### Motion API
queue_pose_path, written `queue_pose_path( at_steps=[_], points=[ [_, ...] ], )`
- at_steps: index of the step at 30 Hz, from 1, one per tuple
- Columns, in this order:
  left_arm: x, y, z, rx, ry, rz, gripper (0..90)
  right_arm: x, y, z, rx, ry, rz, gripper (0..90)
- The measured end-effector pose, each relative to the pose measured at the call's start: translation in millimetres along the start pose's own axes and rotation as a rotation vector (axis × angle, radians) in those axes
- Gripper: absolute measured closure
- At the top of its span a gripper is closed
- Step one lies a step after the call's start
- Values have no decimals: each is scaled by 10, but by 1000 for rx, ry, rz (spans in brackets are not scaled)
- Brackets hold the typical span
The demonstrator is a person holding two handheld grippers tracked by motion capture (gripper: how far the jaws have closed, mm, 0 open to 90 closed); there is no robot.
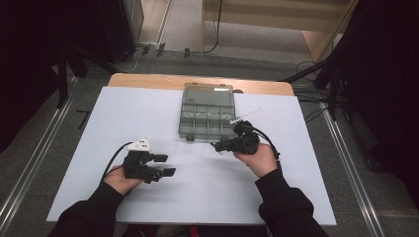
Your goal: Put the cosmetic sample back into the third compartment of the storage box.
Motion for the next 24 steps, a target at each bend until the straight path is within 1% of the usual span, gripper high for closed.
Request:
queue_pose_path(
  at_steps=[8,16,24],
  points=[
    [-8,-4,0,-5,2,1,314,47,88,19,6,1,-11,824],
    [-9,-4,2,-4,3,-1,314,77,166,2,5,-2,-9,824],
    [-16,-4,9,-6,3,3,313,129,275,34,14,-6,-14,824]
  ],
)
Point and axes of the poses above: each handheld gripper's, and its own axes: z roughly backward along the jaws, y roughly out of its top, x roughly to its right, the point moved 4 cm from there along -z, roughly forward along the jaws
